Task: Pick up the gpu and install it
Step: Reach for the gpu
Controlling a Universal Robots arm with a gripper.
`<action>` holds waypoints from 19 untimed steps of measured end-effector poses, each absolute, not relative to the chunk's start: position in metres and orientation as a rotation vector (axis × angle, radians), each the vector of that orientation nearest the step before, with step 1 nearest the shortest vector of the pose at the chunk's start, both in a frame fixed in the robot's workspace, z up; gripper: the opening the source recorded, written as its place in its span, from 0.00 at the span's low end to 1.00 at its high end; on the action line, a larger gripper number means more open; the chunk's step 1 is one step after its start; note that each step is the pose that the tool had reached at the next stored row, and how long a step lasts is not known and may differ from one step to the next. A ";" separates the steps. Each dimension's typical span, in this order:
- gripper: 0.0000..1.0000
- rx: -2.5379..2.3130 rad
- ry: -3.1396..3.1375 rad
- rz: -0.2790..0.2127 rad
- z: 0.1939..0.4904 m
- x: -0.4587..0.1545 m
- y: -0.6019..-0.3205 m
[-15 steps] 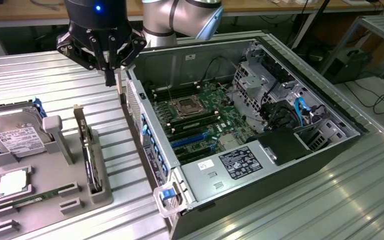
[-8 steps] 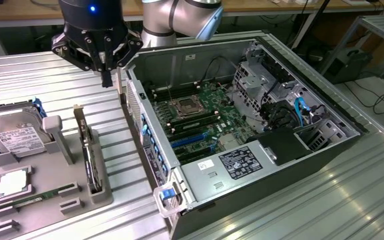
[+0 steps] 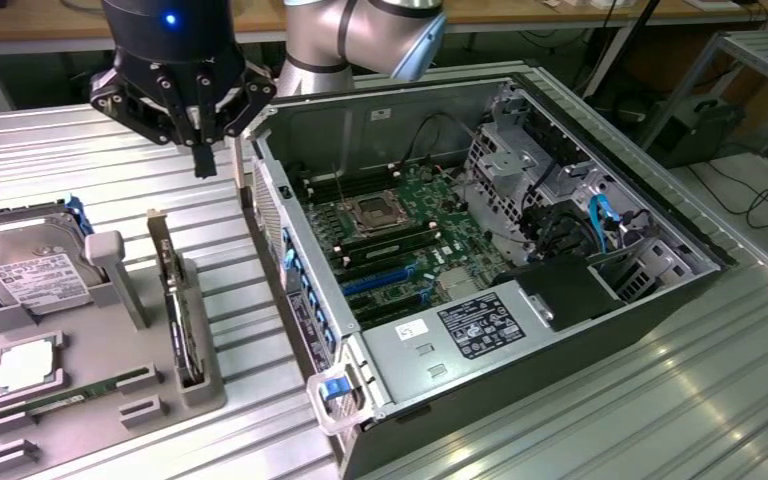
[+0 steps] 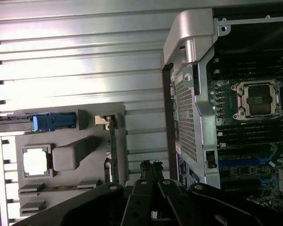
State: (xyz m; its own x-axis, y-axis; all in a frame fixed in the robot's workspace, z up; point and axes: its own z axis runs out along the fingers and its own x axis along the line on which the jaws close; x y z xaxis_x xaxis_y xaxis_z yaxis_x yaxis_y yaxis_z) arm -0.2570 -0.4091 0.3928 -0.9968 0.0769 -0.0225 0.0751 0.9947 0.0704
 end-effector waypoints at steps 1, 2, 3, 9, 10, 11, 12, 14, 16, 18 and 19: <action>0.11 0.119 3.112 0.108 0.393 -0.258 -0.409; 0.11 0.119 3.112 0.108 0.393 -0.259 -0.410; 0.11 0.119 3.112 0.108 0.393 -0.260 -0.410; 0.11 0.119 3.112 0.108 0.393 -0.267 -0.411; 0.11 0.119 3.112 0.108 0.393 -0.268 -0.411; 0.11 0.119 3.112 0.108 0.393 -0.269 -0.411; 0.11 0.119 3.112 0.109 0.393 -0.270 -0.412; 0.11 0.118 3.112 0.108 0.393 -0.272 -0.412; 0.11 0.119 3.112 0.109 0.393 -0.274 -0.412; 0.11 0.119 3.112 0.108 0.393 -0.276 -0.413; 0.11 0.119 3.112 0.108 0.393 -0.277 -0.413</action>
